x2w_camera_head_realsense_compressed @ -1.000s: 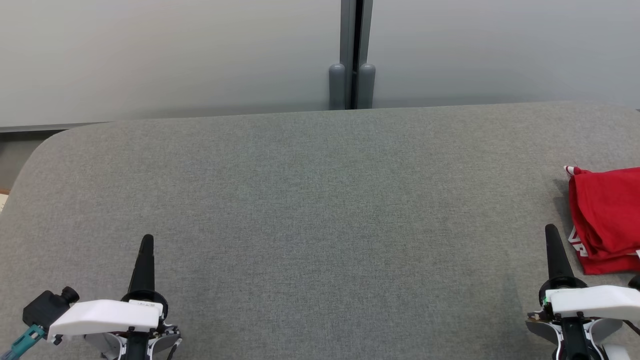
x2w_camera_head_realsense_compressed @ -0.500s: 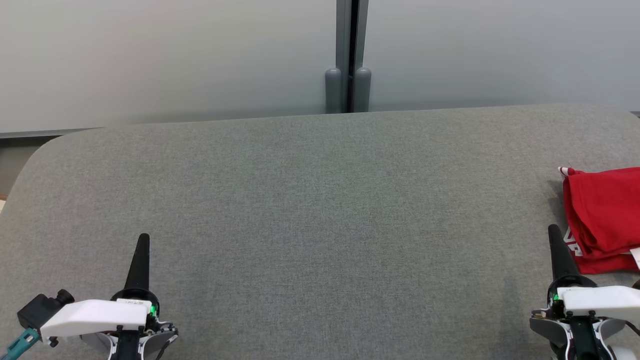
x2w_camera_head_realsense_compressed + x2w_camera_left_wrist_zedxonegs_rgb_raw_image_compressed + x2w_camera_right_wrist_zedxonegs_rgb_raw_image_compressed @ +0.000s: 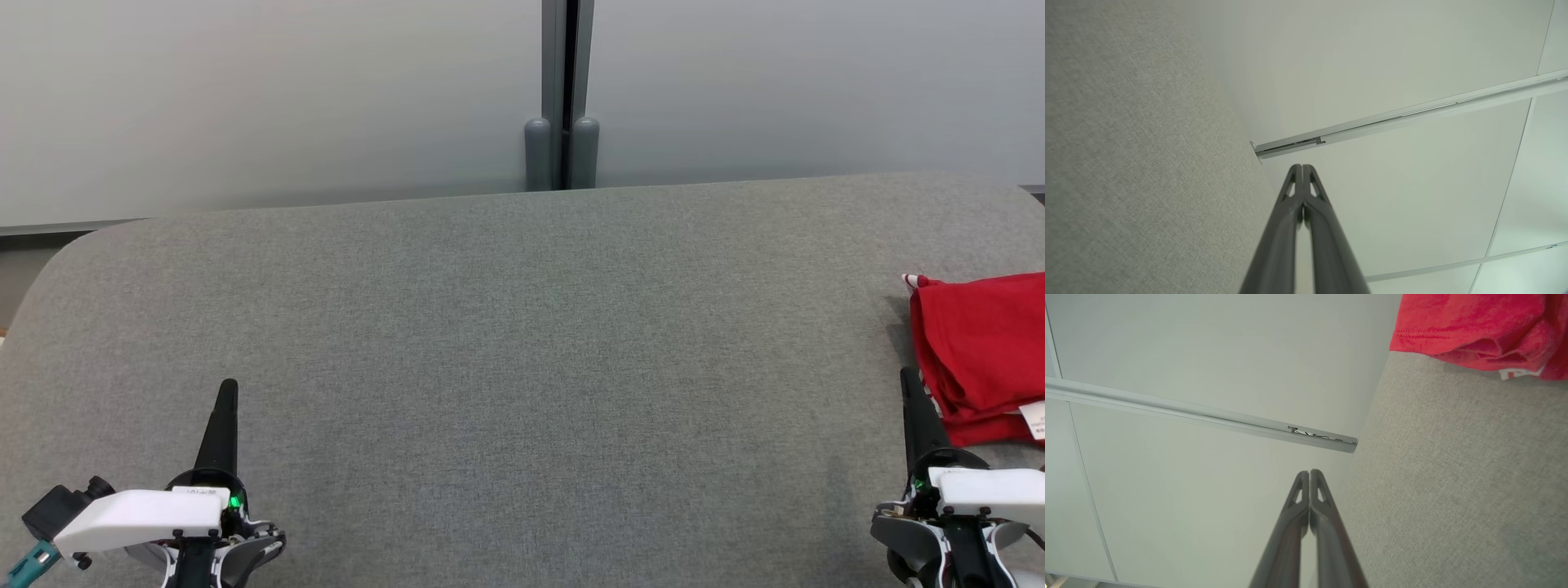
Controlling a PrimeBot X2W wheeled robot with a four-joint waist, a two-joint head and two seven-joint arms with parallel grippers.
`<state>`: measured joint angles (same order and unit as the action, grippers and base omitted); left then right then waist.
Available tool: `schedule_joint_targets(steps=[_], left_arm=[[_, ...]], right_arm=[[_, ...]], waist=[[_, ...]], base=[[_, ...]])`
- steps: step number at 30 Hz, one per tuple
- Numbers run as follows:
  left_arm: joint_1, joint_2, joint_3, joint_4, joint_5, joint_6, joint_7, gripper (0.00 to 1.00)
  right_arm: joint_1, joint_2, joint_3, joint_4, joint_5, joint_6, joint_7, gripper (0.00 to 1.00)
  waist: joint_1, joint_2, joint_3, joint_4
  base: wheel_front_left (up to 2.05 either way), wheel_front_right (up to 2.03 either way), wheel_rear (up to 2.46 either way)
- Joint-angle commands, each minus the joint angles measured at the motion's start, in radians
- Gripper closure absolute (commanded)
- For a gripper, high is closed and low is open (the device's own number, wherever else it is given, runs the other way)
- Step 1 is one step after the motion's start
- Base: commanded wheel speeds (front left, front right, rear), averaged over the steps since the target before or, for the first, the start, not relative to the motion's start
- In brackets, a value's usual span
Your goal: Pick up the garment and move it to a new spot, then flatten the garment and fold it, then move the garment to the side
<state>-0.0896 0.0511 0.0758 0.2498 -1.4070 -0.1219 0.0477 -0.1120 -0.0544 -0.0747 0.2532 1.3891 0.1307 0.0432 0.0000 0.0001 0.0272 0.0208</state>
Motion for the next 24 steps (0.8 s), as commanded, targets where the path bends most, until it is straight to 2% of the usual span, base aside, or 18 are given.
schedule_joint_targets(steps=[1, 24], left_arm=[[-0.021, 0.007, 0.006, -0.008, -0.019, -0.006, 0.006, 1.0], [-0.025, 0.006, 0.03, -0.007, -0.171, -0.012, 0.052, 1.0]], right_arm=[[0.003, -0.007, -0.003, -0.007, 0.023, 0.0, 0.008, 1.0], [0.007, -0.005, -0.027, -0.01, 0.187, 0.0, 0.055, 1.0]], waist=[[0.0, -0.0001, -0.001, -0.001], [0.0, -0.0001, -0.018, -0.016]], base=[[0.0, 0.0, 0.0], [0.0, 0.0, 0.0]])
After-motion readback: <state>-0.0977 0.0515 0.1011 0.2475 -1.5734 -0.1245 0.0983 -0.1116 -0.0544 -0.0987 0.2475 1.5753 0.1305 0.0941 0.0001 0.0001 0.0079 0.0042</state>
